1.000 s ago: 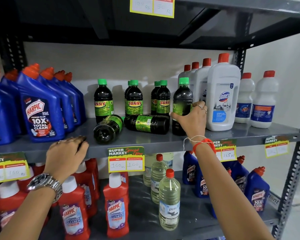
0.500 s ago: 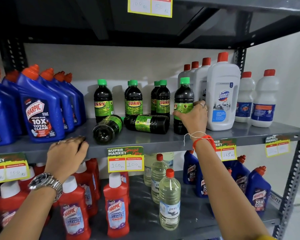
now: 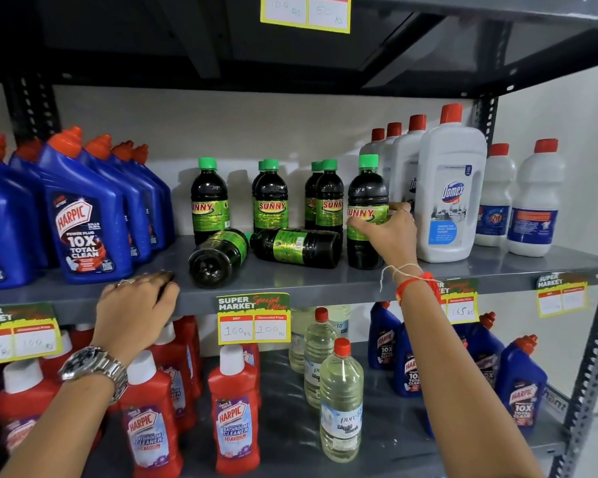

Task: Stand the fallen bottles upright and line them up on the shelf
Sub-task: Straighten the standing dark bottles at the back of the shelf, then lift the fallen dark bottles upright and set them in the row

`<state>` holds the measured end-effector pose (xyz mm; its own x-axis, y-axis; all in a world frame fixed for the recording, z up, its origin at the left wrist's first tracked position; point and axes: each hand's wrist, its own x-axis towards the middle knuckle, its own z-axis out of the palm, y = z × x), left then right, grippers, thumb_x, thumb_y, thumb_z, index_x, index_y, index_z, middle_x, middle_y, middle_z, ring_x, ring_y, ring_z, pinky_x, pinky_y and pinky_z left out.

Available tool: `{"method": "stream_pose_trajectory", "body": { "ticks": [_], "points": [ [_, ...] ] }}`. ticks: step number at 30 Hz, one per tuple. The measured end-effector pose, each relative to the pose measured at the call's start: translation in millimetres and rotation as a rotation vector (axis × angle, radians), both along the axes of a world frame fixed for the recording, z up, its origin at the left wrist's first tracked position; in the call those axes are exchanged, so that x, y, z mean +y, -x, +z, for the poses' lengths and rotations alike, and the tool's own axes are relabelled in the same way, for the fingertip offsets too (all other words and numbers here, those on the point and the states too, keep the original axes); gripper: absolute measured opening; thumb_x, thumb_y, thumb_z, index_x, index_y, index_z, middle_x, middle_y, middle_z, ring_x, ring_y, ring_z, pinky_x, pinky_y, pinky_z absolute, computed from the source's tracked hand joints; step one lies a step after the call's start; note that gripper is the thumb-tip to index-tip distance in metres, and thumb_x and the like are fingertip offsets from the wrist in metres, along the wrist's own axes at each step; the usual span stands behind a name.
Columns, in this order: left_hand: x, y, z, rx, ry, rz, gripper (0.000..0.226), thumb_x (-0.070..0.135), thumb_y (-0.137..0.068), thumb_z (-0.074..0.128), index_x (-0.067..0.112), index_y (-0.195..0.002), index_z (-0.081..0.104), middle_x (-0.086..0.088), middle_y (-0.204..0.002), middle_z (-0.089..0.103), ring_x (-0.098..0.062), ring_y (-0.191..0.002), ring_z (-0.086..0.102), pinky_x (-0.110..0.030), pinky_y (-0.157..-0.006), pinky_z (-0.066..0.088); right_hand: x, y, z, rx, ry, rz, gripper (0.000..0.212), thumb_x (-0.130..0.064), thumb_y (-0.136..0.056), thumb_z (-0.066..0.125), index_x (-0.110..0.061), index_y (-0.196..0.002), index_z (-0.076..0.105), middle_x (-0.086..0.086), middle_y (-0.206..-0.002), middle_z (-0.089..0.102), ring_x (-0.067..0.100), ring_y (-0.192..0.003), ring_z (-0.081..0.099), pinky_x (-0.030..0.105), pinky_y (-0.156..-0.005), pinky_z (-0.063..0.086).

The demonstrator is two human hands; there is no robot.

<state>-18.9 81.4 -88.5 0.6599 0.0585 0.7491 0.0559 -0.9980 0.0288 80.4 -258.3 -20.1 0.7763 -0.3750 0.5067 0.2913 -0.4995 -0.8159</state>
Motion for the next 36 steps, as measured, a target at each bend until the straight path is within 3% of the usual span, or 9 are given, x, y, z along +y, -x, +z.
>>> {"method": "stream_pose_trajectory", "body": {
  "ticks": [2, 7, 12, 22, 26, 28, 30, 33, 36],
  "points": [
    [0, 0, 0, 0.001, -0.003, -0.005, 0.057, 0.038, -0.082, 0.022, 0.007, -0.097, 0.066, -0.014, -0.091, 0.071, -0.030, -0.074, 0.064, -0.039, -0.068, 0.043, 4, 0, -3, -0.042, 0.083, -0.085, 0.103, -0.064, -0.048, 0.075, 0.001, -0.123, 0.048, 0.014, -0.122, 0.056, 0.029, -0.118, 0.052, 0.039, -0.098, 0.046],
    [-1, 2, 0, -0.009, -0.008, -0.013, 0.054, 0.035, -0.081, 0.026, 0.005, -0.095, 0.067, -0.016, -0.090, 0.072, -0.031, -0.073, 0.066, -0.039, -0.066, 0.044, -1, 1, 0, -0.029, 0.043, -0.030, 0.063, -0.037, -0.065, 0.080, -0.004, -0.112, 0.053, 0.011, -0.111, 0.065, 0.027, -0.109, 0.059, 0.030, -0.086, 0.044],
    [-1, 2, 0, -0.018, 0.006, -0.021, 0.053, 0.035, -0.082, 0.027, 0.004, -0.093, 0.068, -0.017, -0.089, 0.072, -0.032, -0.071, 0.065, -0.040, -0.066, 0.044, -5, 1, 1, -0.036, 0.032, 0.075, 0.052, -0.033, -0.071, 0.076, -0.011, -0.111, 0.052, 0.002, -0.100, 0.060, 0.024, -0.108, 0.060, 0.030, -0.089, 0.046],
    [0, 1, -1, -0.014, -0.001, -0.027, 0.055, 0.036, -0.082, 0.024, 0.004, -0.094, 0.067, -0.016, -0.088, 0.072, -0.031, -0.071, 0.064, -0.039, -0.065, 0.042, 0, -4, -6, -0.075, 0.134, 0.025, 0.063, -0.030, -0.067, 0.079, -0.006, -0.114, 0.045, 0.013, -0.111, 0.062, 0.028, -0.105, 0.060, 0.031, -0.082, 0.045],
    [0, 1, -1, -0.014, 0.010, -0.029, 0.054, 0.036, -0.082, 0.025, 0.005, -0.097, 0.067, -0.015, -0.090, 0.072, -0.030, -0.073, 0.065, -0.039, -0.066, 0.043, 7, -2, -3, -0.048, 0.082, 0.042, 0.081, -0.032, -0.067, 0.080, -0.001, -0.128, 0.038, 0.017, -0.127, 0.050, 0.031, -0.122, 0.047, 0.033, -0.096, 0.040],
    [1, 1, -1, -0.017, 0.016, -0.028, 0.054, 0.037, -0.082, 0.025, 0.006, -0.098, 0.067, -0.014, -0.091, 0.072, -0.029, -0.072, 0.065, -0.038, -0.066, 0.043, 17, 7, 5, -0.146, 0.029, -0.035, 0.096, -0.036, -0.064, 0.081, -0.001, -0.138, 0.030, 0.019, -0.136, 0.039, 0.034, -0.128, 0.037, 0.038, -0.106, 0.031],
    [1, 2, 0, -0.020, 0.019, -0.026, 0.055, 0.037, -0.082, 0.024, 0.007, -0.098, 0.068, -0.013, -0.090, 0.072, -0.028, -0.070, 0.065, -0.035, -0.064, 0.042, 32, 19, 15, -0.371, 0.023, -0.107, 0.088, -0.034, -0.065, 0.079, -0.006, -0.136, 0.036, 0.018, -0.134, 0.040, 0.032, -0.125, 0.036, 0.033, -0.104, 0.029],
    [0, 3, 1, -0.033, 0.022, -0.034, 0.055, 0.037, -0.082, 0.024, 0.008, -0.096, 0.068, -0.013, -0.081, 0.072, -0.027, -0.063, 0.063, -0.033, -0.060, 0.041, 57, 29, 29, -0.557, 0.158, -0.068, 0.062, -0.026, -0.068, 0.074, -0.012, -0.123, 0.049, 0.013, -0.127, 0.044, 0.027, -0.120, 0.037, 0.024, -0.097, 0.029],
    [1, 3, 0, -0.026, 0.018, -0.024, 0.054, 0.037, -0.082, 0.024, 0.010, -0.100, 0.068, -0.012, -0.089, 0.072, -0.027, -0.070, 0.065, -0.035, -0.064, 0.043, 78, 15, 41, -0.363, 0.466, 0.123, 0.057, -0.029, -0.071, 0.074, -0.012, -0.120, 0.052, 0.012, -0.122, 0.050, 0.028, -0.118, 0.043, 0.029, -0.101, 0.037]
  ]
}}
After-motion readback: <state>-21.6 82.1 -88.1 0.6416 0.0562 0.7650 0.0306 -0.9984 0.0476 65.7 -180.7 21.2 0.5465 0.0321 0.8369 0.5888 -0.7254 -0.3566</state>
